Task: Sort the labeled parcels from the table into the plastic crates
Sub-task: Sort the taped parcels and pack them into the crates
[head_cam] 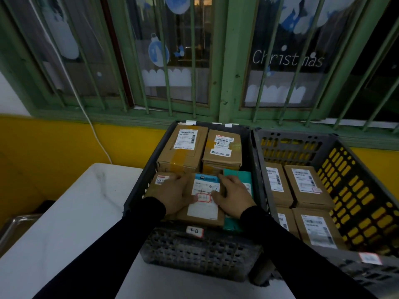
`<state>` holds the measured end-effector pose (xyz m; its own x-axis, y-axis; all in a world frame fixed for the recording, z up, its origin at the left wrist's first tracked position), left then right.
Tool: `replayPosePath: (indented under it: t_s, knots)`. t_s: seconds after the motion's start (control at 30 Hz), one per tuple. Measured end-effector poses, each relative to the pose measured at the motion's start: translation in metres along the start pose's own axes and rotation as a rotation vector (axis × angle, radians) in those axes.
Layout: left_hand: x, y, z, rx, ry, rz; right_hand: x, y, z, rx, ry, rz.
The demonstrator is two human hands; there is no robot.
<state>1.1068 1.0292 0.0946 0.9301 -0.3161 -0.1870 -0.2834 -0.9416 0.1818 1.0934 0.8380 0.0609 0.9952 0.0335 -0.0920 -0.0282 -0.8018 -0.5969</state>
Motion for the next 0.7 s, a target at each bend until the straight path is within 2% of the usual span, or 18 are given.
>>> replayPosePath:
  t_s: [0.07,0.17,0.43,0.57,0.7]
  knots:
    - [-0.002,0.002,0.004,0.143,-0.038,0.081,-0.001,0.000,0.002,-0.089,-0.024,-0.007]
    - [-0.001,-0.002,0.018,0.258,-0.130,0.085,-0.004,0.001,0.009,-0.281,-0.071,0.007]
    - [0.007,-0.011,0.027,0.246,-0.173,0.049,-0.003,-0.004,0.016,-0.390,-0.106,0.046]
    - [-0.002,-0.008,0.009,0.180,-0.118,0.096,-0.007,-0.004,0.007,-0.260,-0.097,0.078]
    - [-0.003,-0.011,-0.018,-0.150,0.075,0.127,-0.018,-0.014,-0.022,-0.003,0.060,0.085]
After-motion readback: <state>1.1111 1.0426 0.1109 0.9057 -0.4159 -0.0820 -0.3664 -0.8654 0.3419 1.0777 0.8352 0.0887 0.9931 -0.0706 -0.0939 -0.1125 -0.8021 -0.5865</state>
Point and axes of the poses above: each hand's wrist, its own x-axis towards the middle knuckle, its own z-axis out of the palm, y = z × x, the point moved 3 cm from there along x, towards the middle knuckle, and after that the axes turned 4 degrees about x, right-handed, at the moved point
